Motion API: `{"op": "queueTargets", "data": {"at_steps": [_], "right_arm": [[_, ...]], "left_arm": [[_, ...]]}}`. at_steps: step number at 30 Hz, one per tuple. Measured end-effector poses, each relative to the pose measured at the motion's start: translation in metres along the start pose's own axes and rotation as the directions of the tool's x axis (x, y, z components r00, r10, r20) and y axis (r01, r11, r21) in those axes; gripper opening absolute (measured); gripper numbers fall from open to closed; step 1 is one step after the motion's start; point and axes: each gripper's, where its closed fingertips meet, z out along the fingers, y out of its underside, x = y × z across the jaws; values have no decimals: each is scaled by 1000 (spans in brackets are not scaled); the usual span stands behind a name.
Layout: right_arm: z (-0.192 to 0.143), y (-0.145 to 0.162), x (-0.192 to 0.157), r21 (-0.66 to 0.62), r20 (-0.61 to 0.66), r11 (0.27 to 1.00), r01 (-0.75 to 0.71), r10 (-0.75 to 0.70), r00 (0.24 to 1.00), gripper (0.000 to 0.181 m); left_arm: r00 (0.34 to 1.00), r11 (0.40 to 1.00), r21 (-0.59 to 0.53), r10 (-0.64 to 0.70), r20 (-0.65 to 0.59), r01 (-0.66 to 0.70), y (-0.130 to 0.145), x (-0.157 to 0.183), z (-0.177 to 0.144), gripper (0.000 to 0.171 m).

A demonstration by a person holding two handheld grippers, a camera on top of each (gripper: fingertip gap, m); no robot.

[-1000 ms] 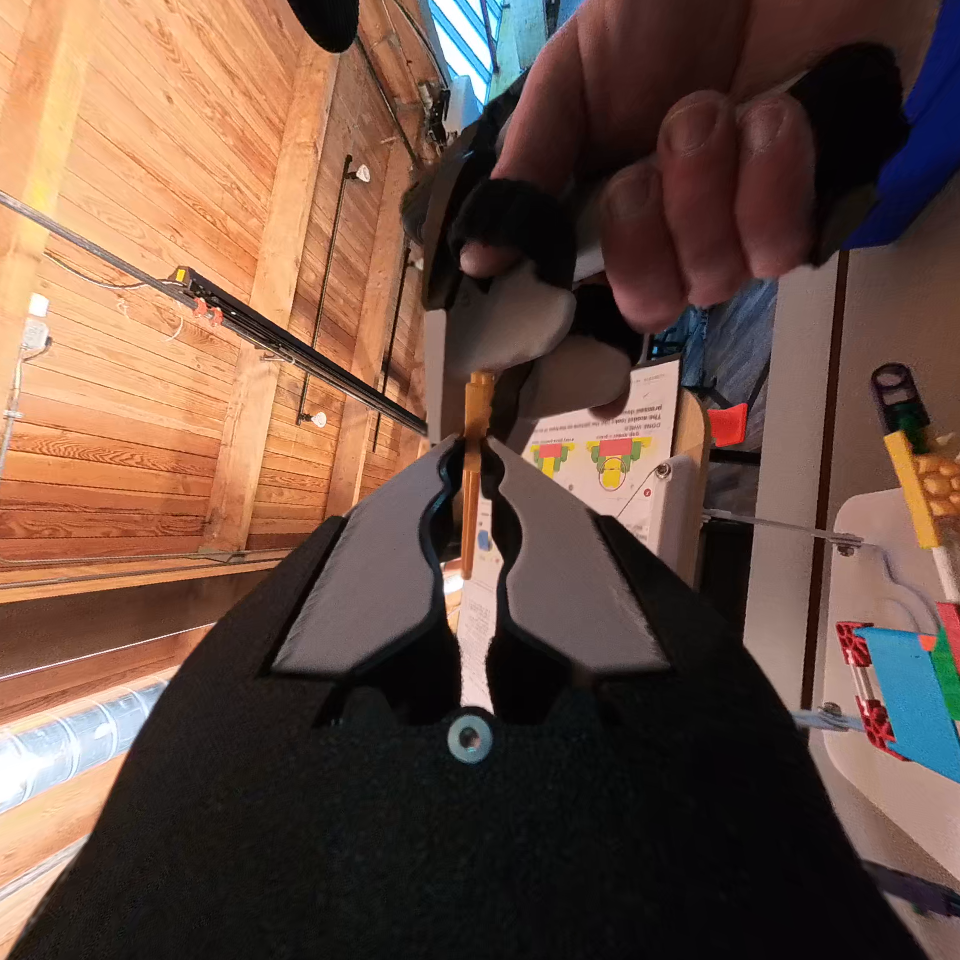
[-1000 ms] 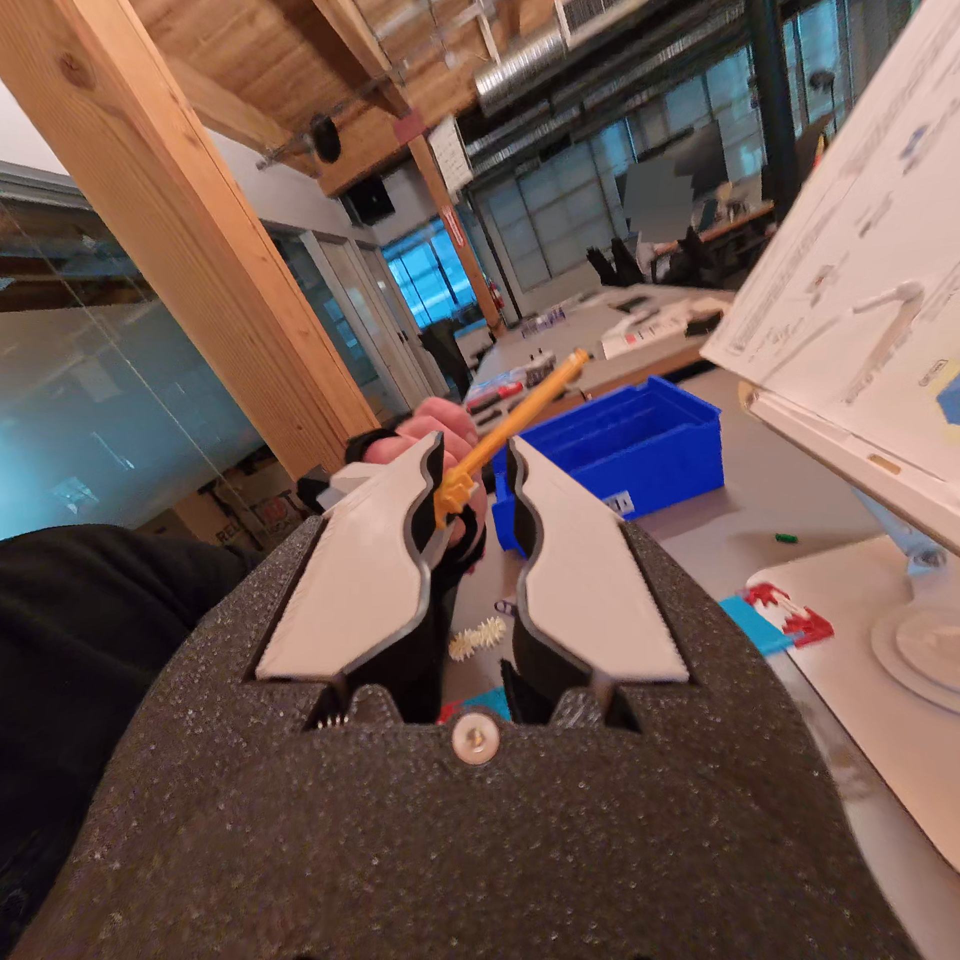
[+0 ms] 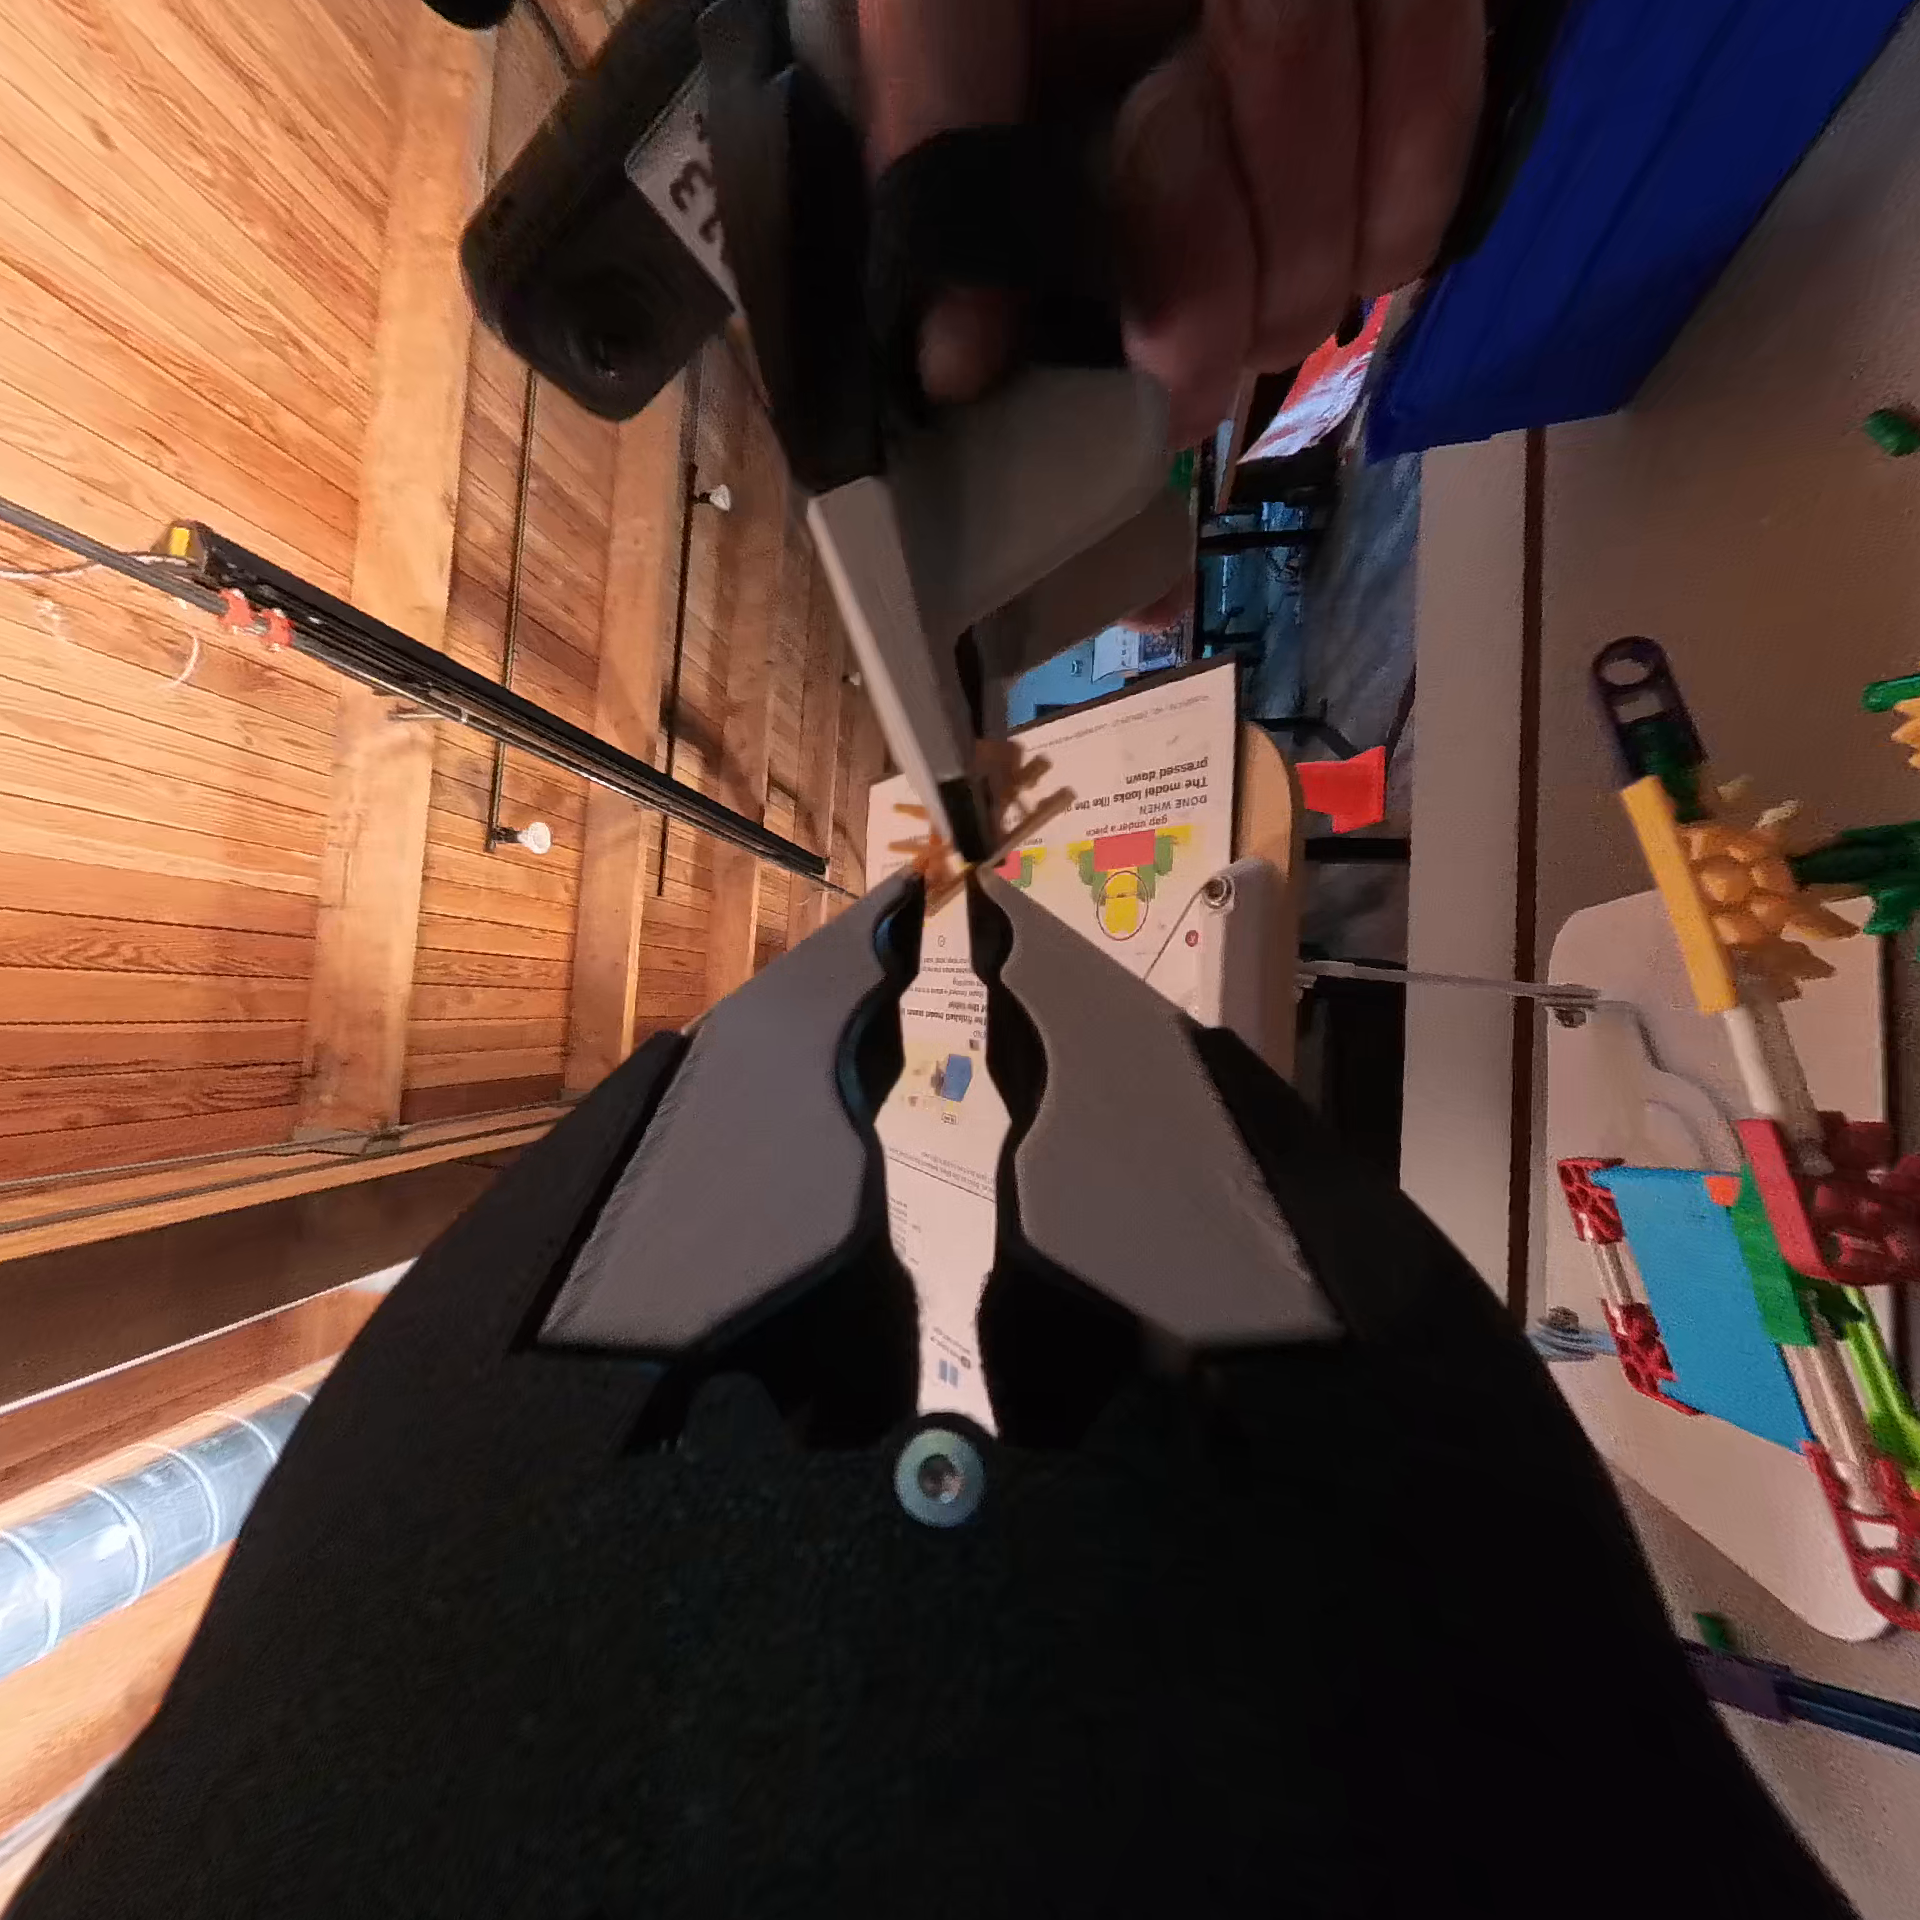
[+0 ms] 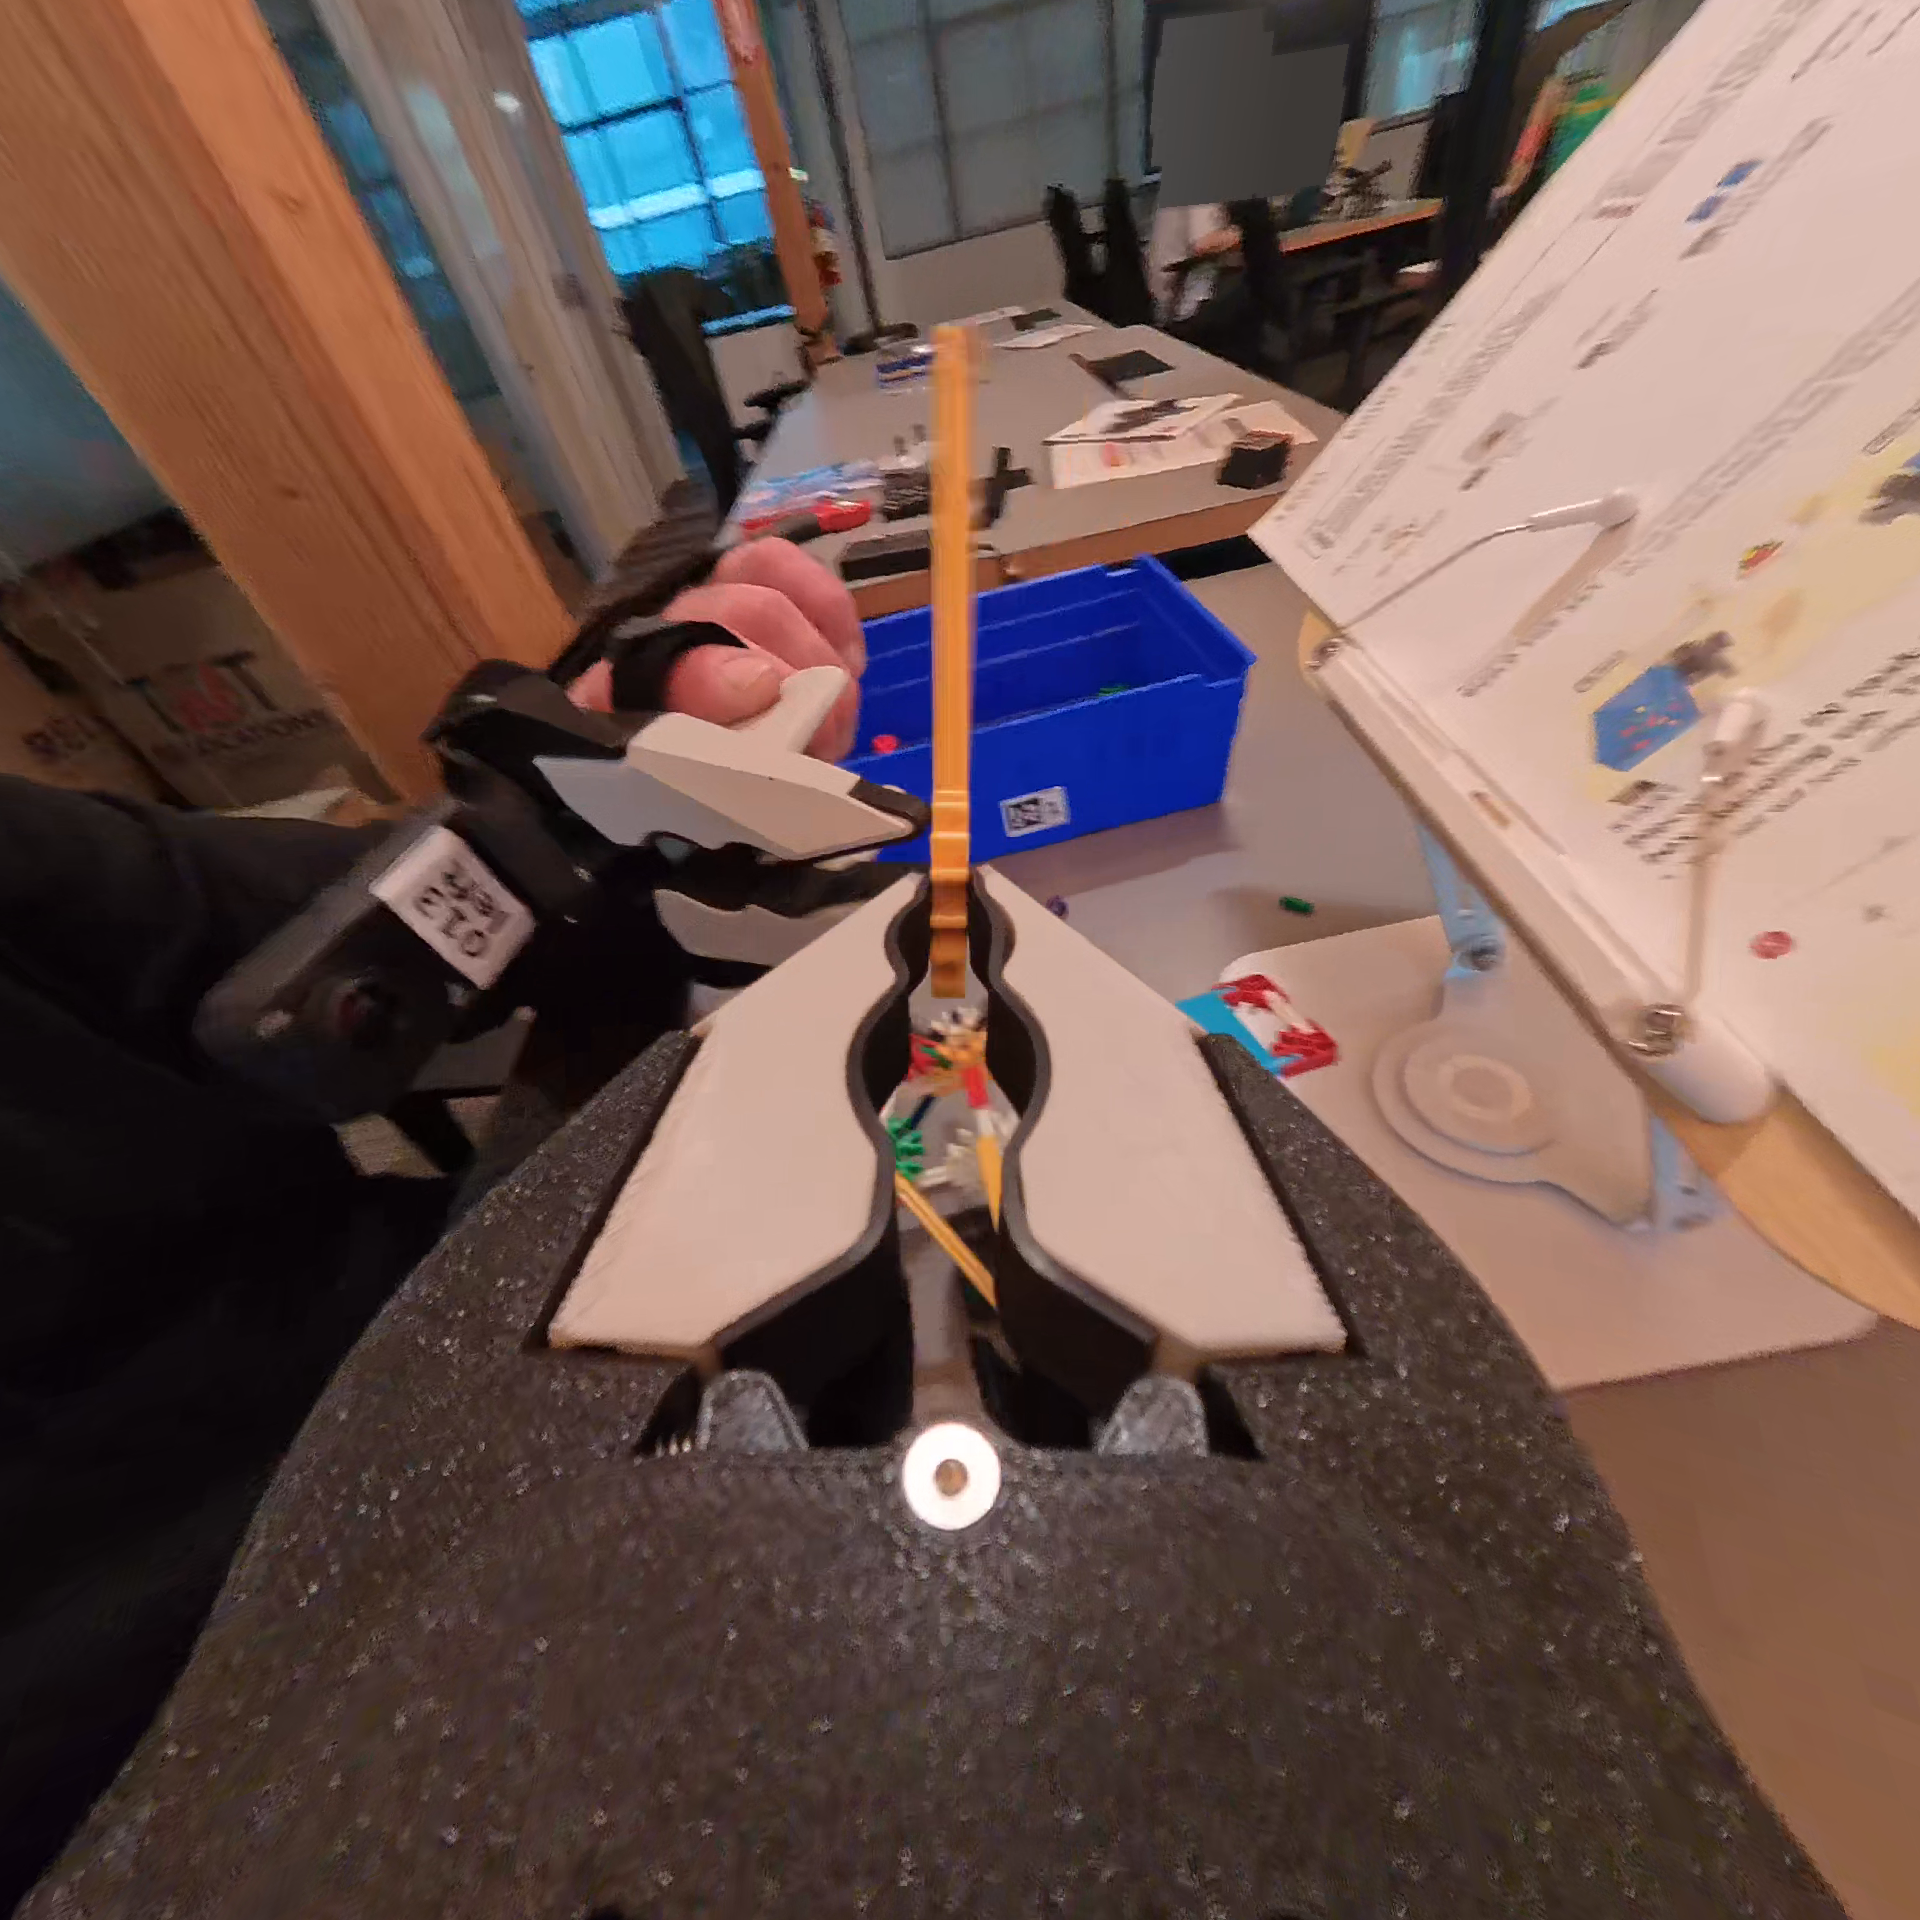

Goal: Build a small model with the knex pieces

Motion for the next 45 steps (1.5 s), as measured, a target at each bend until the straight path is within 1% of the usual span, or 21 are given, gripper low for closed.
{"op": "queueTargets", "data": {"at_steps": [4, 6, 7, 8, 10, 12, 14, 15, 16, 17, 19, 21, 24, 28, 30, 32, 34, 37, 39, 42, 45], "right_arm": [[-9, 15, 21, -112, -137, 988, 109, -124, 983, 6], [-19, 32, 40, -223, -223, 962, 154, -204, 953, 6], [-25, 46, 52, -312, -263, 937, 159, -246, 933, 6], [-31, 63, 62, -406, -281, 901, 153, -282, 917, 6], [-45, 93, 76, -560, -296, 819, 127, -340, 893, 6], [-59, 121, 85, -678, -291, 730, 81, -368, 883, 6], [-67, 142, 92, -746, -285, 664, 38, -371, 884, 6], [-71, 155, 93, -780, -273, 626, 16, -362, 891, 6], [-75, 168, 93, -814, -250, 581, 2, -354, 901, 6], [-79, 182, 92, -845, -232, 535, -16, -338, 912, 6], [-85, 203, 90, -888, -206, 458, -46, -306, 929, 6], [-87, 214, 92, -908, -198, 414, -57, -306, 931, 6], [-90, 225, 91, -927, -197, 366, -79, -296, 934, 6], [-87, 234, 86, -945, -179, 316, -84, -288, 941, 7], [-91, 239, 86, -955, -180, 280, -97, -290, 940, 18], [-96, 234, 90, -955, -194, 279, -104, -318, 928, 25], [-92, 213, 97, -933, -218, 352, -78, -377, 900, 24], [-71, 160, 102, -834, -270, 551, 26, -450, 851, 15], [-52, 127, 97, -741, -267, 653, 158, -502, 823, 9], [-21, 110, 70, -636, -142, 682, 361, -564, 814, 4], [0, 121, 56, -628, -60, 667, 400, -555, 830, 4]], "left_arm": [[985, 989, -14, -146, -91, 145, 18, 2, 1, 19], [934, 968, -59, -252, -254, 245, 28, 17, 0, 16], [878, 940, -110, -341, -336, 323, 34, 25, 0, 17], [780, 899, -167, -435, -449, 405, 36, 38, -4, 19], [557, 814, -299, -565, -609, 498, 38, 64, -17, 25], [327, 754, -436, -624, -710, 491, 41, 94, -36, 30], [247, 724, -504, -657, -712, 471, 49, 111, -42, 34], [150, 696, -540, -668, -729, 474, 44, 120, -50, 36], [105, 670, -554, -678, -727, 493, 42, 123, -50, 31], [105, 651, -557, -694, -713, 516, 44, 124, -45, 34], [32, 626, -596, -702, -711, 503, 45, 133, -50, 33], [-20, 591, -632, -722, -691, 501, 47, 141, -51, 30], [-53, 565, -632, -722, -690, 531, 42, 143, -46, 24], [-67, 578, -624, -703, -708, 526, 36, 156, -42, 19], [-75, 561, -612, -700, -710, 557, 32, 157, -38, 10], [-92, 548, -606, -693, -715, 576, 30, 156, -37, 8], [-70, 562, -578, -678, -731, 593, 29, 155, -36, 7], [-63, 554, -507, -632, -773, 661, 17, 146, -35, 6], [-16, 574, -478, -628, -778, 665, 16, 144, -32, 6], [-6, 569, -426, -595, -804, 704, 6, 137, -32, 5], [2, 561, -407, -589, -808, 721, 3, 134, -31, 5]]}}
